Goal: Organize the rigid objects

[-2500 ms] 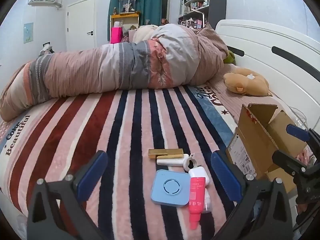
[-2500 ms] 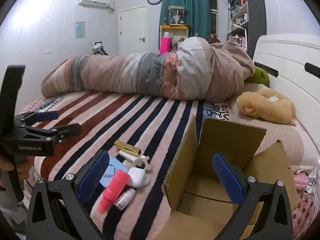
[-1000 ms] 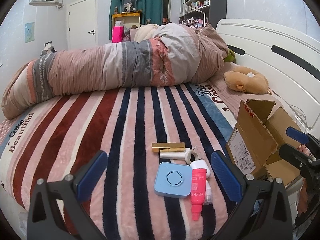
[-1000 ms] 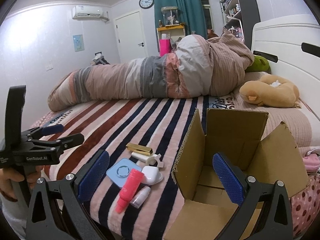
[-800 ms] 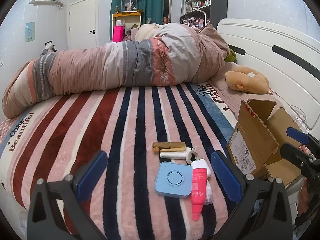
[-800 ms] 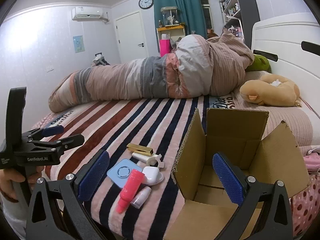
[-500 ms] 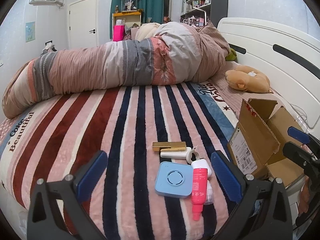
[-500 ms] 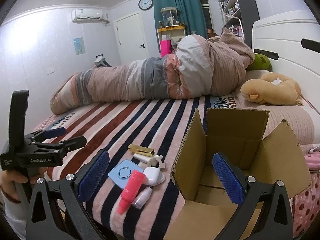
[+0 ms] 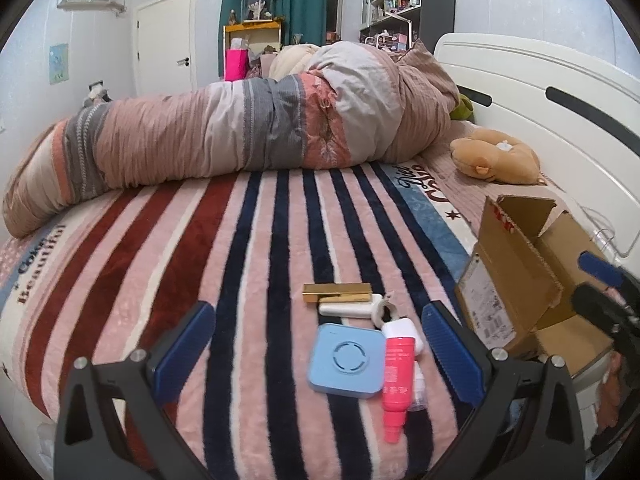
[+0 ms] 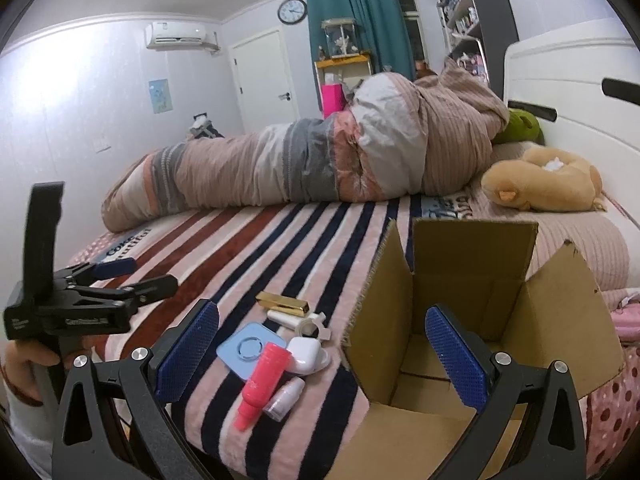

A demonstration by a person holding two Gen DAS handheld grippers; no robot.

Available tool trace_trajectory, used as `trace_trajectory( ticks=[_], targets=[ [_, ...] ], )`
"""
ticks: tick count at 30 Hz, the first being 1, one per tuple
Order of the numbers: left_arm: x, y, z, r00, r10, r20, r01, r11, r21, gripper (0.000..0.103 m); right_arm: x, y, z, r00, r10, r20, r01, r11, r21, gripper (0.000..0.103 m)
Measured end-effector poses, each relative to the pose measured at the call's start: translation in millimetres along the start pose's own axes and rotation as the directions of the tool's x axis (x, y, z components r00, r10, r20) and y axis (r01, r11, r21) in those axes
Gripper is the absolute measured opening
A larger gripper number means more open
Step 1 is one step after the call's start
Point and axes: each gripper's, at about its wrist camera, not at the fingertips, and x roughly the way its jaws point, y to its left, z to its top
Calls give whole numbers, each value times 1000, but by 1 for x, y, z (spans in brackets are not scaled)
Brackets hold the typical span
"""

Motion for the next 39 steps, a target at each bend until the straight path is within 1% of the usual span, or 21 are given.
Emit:
trace_trajectory(
  ticks=[2, 4, 6, 7, 9, 11, 13, 15, 16, 18, 19, 21, 22, 24, 25, 28, 29, 30, 31, 36, 39],
  targets=[
    [-1, 4, -1, 1000, -27, 14, 27, 1000, 3, 103, -3, 9, 0, 1000, 3, 16, -3, 1000, -26, 103],
    [-2, 11, -2, 997, -75, 35, 75, 997, 2, 103, -3, 20, 0, 1000, -1, 23, 2, 998, -57, 98],
    [0, 18, -3, 996, -84, 40, 84, 996, 9, 102, -2, 31, -1, 1000, 2, 29, 0, 997, -73, 80],
    [2, 21, -3, 996, -82, 42, 81, 997, 16, 102, 3, 39, -3, 999, 22, 24, -20, 997, -74, 76],
    [6, 30, -4, 995, -84, 45, 83, 996, 23, 102, 10, 48, -8, 998, 58, 0, -58, 995, -77, 64],
    [13, 40, -6, 995, -90, 41, 89, 996, 24, 102, 26, 61, -17, 995, 88, -54, -92, 993, -77, 59],
    [19, 47, -9, 996, -84, 33, 83, 996, 32, 102, 43, 69, -30, 987, 104, -121, -112, 992, -60, 58],
    [29, 55, -14, 995, -94, 14, 94, 995, 31, 102, 62, 73, -45, 973, 120, -195, -129, 991, -36, 58],
    [34, 59, -17, 995, -100, 4, 99, 995, 29, 102, 74, 75, -56, 964, 118, -237, -126, 992, -17, 58],
    [42, 63, -22, 995, -101, -12, 101, 994, 29, 102, 94, 73, -72, 946, 117, -302, -114, 993, 27, 51],
    [46, 65, -25, 995, -101, -18, 101, 994, 32, 102, 106, 70, -82, 932, 127, -339, -110, 992, 69, 50],
    [53, 68, -31, 991, -125, -41, 126, 991, 32, 102, 119, 68, -94, 917, 129, -378, -95, 990, 109, 49],
    [56, 70, -34, 988, -143, -52, 145, 989, 26, 102, 128, 67, -100, 909, 109, -402, -66, 991, 119, 48],
    [61, 73, -39, 981, -181, -75, 182, 983, 12, 102, 134, 66, -103, 910, 73, -408, -30, 994, 109, 45],
    [63, 72, -41, 981, -180, -76, 182, 983, 13, 102, 136, 67, -102, 914, 54, -401, -15, 995, 99, 45],
    [66, 74, -45, 980, -184, -78, 185, 983, 11, 102, 143, 62, -96, 917, 30, -399, 8, 996, 94, 45],
    [67, 75, -45, 979, -190, -77, 191, 982, 5, 102, 145, 63, -95, 917, 24, -397, 12, 996, 89, 43],
    [68, 76, -46, 978, -194, -76, 195, 981, 0, 102, 149, 65, -94, 918, 15, -397, 17, 997, 77, 36],
    [69, 78, -46, 978, -195, -76, 195, 981, -3, 102, 154, 67, -91, 915, 0, -403, 26, 998, 58, 33],
    [70, 86, -46, 978, -192, -76, 191, 981, -16, 102, 173, 67, -89, 896, 24, -444, -3, 999, 47, 31],
    [72, 89, -47, 977, -195, -82, 193, 981, -24, 102, 176, 62, -87, 891, 50, -450, -17, 997, 79, 29]
  ],
)
